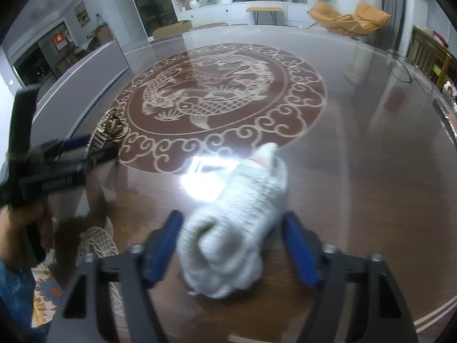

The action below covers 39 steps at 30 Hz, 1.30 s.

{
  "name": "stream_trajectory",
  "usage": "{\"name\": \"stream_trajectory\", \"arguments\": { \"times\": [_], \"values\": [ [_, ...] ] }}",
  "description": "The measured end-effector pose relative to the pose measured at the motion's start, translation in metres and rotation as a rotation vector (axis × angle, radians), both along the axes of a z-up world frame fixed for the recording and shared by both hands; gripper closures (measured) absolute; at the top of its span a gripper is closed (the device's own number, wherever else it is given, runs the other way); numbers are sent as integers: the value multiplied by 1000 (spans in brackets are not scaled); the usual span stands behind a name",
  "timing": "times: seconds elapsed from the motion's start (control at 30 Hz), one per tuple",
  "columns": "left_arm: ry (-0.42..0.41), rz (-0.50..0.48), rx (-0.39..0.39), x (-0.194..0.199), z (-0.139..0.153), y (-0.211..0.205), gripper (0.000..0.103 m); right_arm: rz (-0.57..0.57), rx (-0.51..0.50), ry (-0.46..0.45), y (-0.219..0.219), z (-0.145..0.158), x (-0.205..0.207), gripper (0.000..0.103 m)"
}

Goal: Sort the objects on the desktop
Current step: 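Carry the claw clip and glove into the bin and open both tools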

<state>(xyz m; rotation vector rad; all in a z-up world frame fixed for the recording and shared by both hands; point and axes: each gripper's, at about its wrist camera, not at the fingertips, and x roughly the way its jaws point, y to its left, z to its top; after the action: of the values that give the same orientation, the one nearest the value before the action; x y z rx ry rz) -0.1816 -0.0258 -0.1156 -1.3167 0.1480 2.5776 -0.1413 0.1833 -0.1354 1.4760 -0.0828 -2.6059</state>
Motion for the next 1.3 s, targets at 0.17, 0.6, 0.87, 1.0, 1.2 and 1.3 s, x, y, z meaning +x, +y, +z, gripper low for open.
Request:
{"name": "stream_trajectory", "arguments": {
  "times": [0.17,0.6,0.87,1.0,1.2,1.3],
  "values": [
    [30,-1,97,0,11,-10,56,-21,-34,8,18,8,11,67],
    [159,99,326,74,91,-89,56,98,-112,77,-2,66,16,67],
    [244,270,265,105,162,-207,56,382,-198,178,-144,139,-34,67],
    [188,397,164,98,153,-268,56,552,-237,191,-241,160,-56,67],
    [53,541,110,97,113,-328,56,694,-223,62,-367,133,-104,66],
    [2,585,111,98,98,-338,53,729,-171,-28,-404,103,-117,57]
  ]
}}
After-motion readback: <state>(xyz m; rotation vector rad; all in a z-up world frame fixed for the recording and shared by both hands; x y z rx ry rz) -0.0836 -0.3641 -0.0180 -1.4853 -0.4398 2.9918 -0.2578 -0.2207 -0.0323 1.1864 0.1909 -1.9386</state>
